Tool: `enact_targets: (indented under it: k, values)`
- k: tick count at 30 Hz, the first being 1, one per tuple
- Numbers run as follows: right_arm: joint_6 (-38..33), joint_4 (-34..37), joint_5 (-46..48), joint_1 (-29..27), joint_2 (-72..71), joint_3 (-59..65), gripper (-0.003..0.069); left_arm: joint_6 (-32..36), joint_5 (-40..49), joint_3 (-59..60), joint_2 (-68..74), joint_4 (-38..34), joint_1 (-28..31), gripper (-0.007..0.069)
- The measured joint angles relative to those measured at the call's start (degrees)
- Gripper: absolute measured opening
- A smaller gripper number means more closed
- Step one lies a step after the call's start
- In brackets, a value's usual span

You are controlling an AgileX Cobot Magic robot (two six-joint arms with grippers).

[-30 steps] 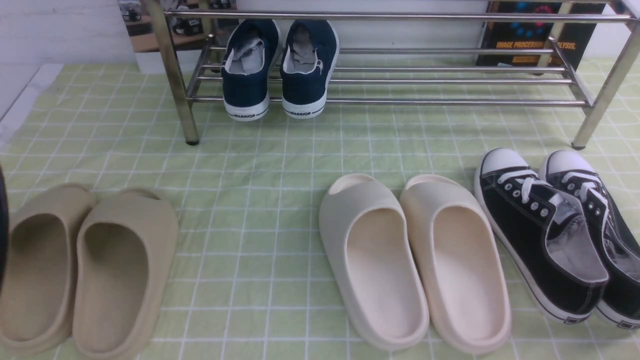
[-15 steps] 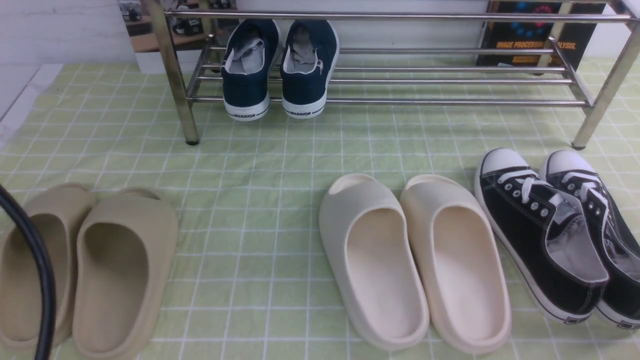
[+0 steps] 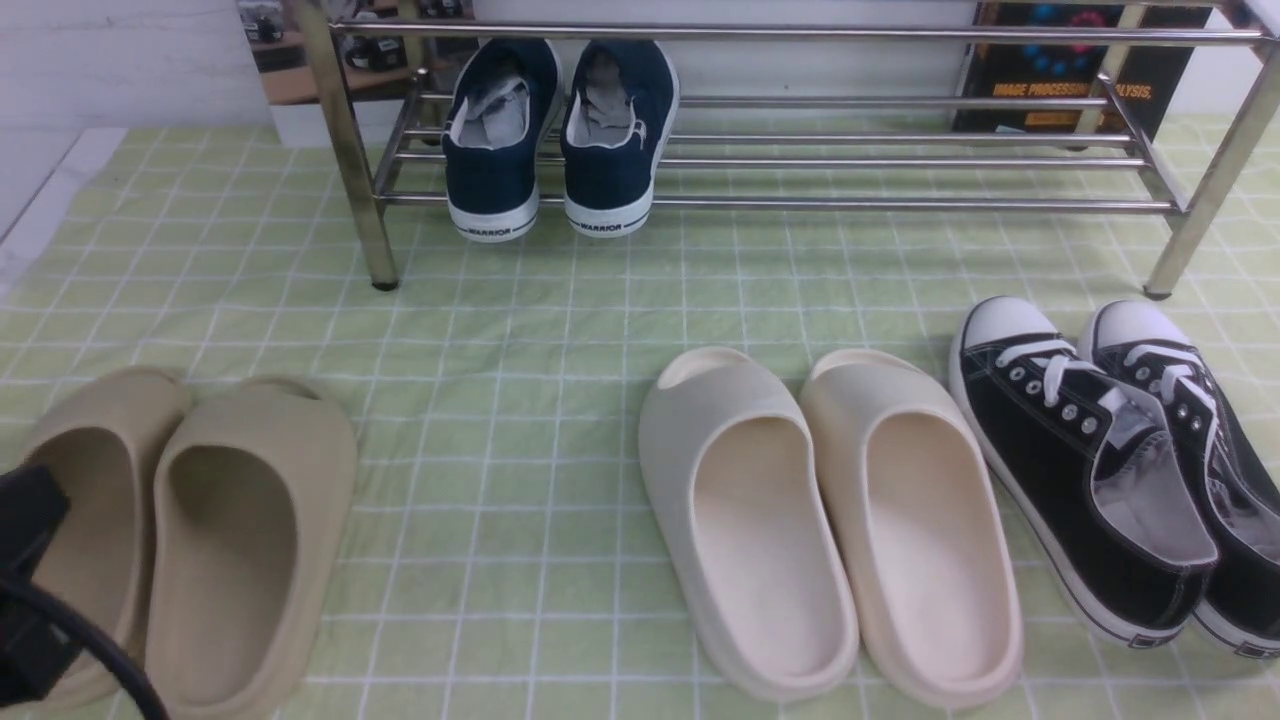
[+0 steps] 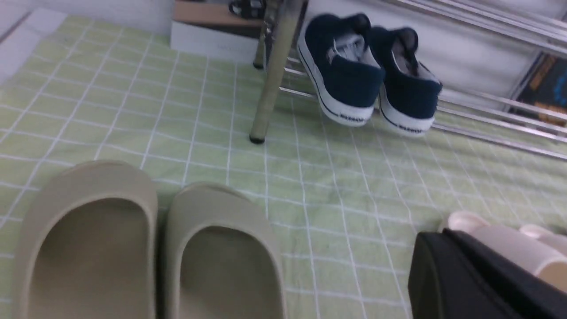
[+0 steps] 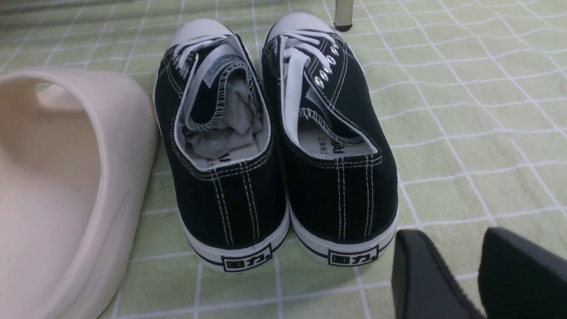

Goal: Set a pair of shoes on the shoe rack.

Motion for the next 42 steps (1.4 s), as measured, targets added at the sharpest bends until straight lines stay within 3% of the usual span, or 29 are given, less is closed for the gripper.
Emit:
enact_targets:
  k: [4,11,22,42]
  values:
    - [0.05,0.00,0.00,0.00,0.00,0.00,0.0239,0.00,-3.70,8.05,-6.28,-0.41,4.36,-0.0013]
    - [0.05,0.00,0.00,0.00,0.00,0.00,0.0239,0.04,-1.25,16.30,-14.49,-0.41,8.16,-0.0013]
    - [0.17,0.00,0.00,0.00,0.00,0.00,0.0239,0.90,7.50,16.98,-14.60,-1.77,8.43,-0.0013]
    - [0.17,0.00,0.00,0.00,0.00,0.00,0.0239,2.59,8.27,17.02,-14.60,-2.08,8.43,-0.0013]
